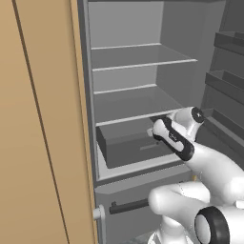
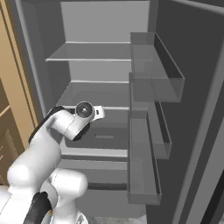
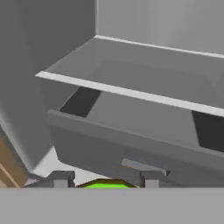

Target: Pick the banana and kiwi from the fridge and place them inside the tupperware on the counter.

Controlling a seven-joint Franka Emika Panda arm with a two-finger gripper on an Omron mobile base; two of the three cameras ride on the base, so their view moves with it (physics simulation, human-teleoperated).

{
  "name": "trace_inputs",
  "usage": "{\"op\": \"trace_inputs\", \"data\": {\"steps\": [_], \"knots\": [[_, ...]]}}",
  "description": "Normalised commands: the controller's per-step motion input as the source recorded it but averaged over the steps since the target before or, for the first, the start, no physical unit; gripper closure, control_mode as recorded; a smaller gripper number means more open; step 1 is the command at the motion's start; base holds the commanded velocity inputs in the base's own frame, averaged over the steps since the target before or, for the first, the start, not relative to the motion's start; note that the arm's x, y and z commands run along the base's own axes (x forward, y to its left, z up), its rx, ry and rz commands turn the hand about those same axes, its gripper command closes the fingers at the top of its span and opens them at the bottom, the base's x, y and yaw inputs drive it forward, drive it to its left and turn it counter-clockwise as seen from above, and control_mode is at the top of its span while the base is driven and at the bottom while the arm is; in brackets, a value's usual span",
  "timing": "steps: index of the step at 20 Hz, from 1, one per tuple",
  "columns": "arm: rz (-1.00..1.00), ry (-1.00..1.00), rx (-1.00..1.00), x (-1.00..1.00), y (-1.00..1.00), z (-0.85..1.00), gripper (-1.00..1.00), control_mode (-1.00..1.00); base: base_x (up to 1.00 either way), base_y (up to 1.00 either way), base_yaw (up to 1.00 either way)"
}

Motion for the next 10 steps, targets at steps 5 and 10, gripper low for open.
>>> {"op": "trace_inputs", "data": {"steps": [5, 10], "knots": [[0.08, 0.33, -0.10, -0.66, 0.07, 0.88, 1.00, -1.00, 0.00, 0.00, 0.00], [0.08, 0.29, -0.10, -0.59, 0.09, 0.52, 1.00, -1.00, 0.00, 0.00, 0.00]]}}
